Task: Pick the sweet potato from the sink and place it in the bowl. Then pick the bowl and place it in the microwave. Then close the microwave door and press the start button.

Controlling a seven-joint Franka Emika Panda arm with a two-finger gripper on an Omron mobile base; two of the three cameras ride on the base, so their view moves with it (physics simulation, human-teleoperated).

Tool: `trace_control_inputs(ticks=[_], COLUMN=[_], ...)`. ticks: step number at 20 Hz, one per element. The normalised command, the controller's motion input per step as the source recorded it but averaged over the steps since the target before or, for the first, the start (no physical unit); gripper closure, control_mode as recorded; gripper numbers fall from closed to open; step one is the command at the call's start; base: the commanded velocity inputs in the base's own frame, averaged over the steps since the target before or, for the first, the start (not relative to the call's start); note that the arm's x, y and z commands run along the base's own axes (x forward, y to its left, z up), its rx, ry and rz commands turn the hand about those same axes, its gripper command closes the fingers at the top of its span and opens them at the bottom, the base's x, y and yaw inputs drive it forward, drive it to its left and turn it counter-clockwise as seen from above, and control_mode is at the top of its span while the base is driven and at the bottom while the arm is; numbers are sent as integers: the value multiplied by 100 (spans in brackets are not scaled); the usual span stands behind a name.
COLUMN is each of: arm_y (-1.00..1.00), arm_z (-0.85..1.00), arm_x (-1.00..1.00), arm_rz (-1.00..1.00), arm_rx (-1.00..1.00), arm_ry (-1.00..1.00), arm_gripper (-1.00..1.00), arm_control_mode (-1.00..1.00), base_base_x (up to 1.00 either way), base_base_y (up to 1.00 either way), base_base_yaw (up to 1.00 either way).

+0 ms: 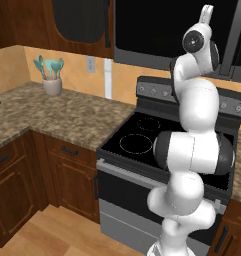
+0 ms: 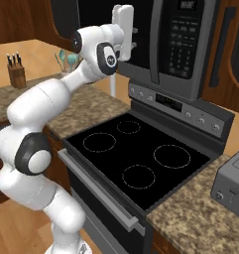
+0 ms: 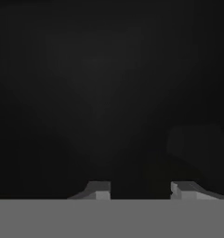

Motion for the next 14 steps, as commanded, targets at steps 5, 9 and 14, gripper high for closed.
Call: trace_control_inputs(ticks=[5, 9, 14], arm_y=[24, 36, 5], arm_z=[3, 33, 41], arm_x=[-94, -100, -100], arm_rz=[1, 0, 1], arm_rx=[7, -8, -31], arm_ry=[-1, 1, 17], arm_gripper=[-100, -100, -100], arm_control_mode=[-100, -100, -100], base_base_x=[0, 0, 0], base_base_y=[0, 0, 0], base_base_yaw=[0, 0, 0])
